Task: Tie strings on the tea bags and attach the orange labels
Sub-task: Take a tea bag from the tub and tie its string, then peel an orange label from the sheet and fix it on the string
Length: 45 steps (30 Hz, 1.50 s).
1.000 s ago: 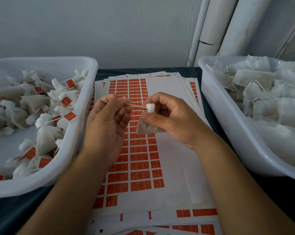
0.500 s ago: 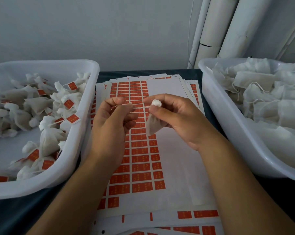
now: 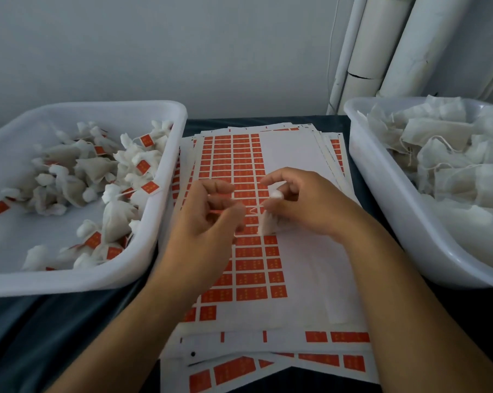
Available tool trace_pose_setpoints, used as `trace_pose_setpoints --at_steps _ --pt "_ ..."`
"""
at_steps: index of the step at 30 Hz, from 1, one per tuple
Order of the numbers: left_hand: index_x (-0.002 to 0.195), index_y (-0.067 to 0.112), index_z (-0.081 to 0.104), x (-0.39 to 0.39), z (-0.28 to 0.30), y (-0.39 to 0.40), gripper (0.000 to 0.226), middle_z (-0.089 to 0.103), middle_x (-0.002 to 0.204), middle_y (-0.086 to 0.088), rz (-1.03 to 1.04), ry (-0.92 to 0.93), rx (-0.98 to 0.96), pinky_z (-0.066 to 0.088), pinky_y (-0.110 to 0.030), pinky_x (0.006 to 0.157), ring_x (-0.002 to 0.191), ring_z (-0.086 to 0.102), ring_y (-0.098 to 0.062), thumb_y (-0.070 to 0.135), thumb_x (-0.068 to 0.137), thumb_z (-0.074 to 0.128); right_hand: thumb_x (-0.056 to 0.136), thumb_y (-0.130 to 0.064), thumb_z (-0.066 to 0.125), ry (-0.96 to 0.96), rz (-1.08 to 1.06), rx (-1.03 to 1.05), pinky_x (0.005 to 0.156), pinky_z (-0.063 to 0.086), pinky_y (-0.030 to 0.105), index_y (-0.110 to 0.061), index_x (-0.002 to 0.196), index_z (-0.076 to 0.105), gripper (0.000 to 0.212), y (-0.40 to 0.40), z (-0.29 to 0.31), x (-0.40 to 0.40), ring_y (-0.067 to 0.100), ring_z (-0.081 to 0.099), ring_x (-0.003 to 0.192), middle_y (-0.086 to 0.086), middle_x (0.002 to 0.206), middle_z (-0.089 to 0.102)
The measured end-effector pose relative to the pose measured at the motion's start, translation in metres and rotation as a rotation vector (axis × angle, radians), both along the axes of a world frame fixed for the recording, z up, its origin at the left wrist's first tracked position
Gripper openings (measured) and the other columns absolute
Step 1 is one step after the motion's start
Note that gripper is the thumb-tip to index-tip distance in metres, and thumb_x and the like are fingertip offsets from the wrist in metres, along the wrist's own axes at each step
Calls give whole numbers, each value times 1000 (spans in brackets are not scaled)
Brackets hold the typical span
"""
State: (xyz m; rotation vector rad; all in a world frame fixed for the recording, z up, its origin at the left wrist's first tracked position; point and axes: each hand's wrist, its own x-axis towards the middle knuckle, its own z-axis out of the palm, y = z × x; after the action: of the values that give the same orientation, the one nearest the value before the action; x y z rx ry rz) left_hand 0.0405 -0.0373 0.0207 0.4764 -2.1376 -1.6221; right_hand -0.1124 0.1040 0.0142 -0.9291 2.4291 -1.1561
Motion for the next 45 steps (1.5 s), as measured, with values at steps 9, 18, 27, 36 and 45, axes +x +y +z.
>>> trace_pose_setpoints --at_steps 9,18,27,36,45 --pt "112 72 31 94 -11 -23 53 28 120 54 -308 -402 -654 48 -7 68 109 44 24 60 80 71 95 -45 69 86 -30 99 69 48 18 -47 127 54 36 7 5 11 0 58 88 -23 114 54" --pt "123 62 39 111 -19 -33 52 29 130 50 -327 -260 -831 37 -20 106 124 42 11 75 75 53 93 -53 66 230 -115 188 84 46 30 -39 144 43 57 10 2 40 14 60 115 -8 149 50" --pt "131 50 43 113 -22 -31 51 54 136 23 -369 -208 -946 54 -32 99 121 58 -3 71 85 51 95 -51 62 431 -198 128 90 32 16 -37 141 48 49 18 -9 86 3 49 116 -10 149 50" --pt "110 23 70 108 -30 -44 25 74 107 5 -371 -55 -1076 63 -37 82 93 72 -14 42 97 59 91 -58 51 240 -120 -103 71 52 5 -36 115 65 35 25 5 146 -9 65 90 -27 100 68" --pt "122 27 65 103 -25 -44 47 75 110 6 -368 -103 -1081 62 -34 78 95 73 -14 58 86 63 77 -74 37 1 -19 114 69 55 11 -43 99 62 45 23 -7 161 -9 64 83 -23 82 68"
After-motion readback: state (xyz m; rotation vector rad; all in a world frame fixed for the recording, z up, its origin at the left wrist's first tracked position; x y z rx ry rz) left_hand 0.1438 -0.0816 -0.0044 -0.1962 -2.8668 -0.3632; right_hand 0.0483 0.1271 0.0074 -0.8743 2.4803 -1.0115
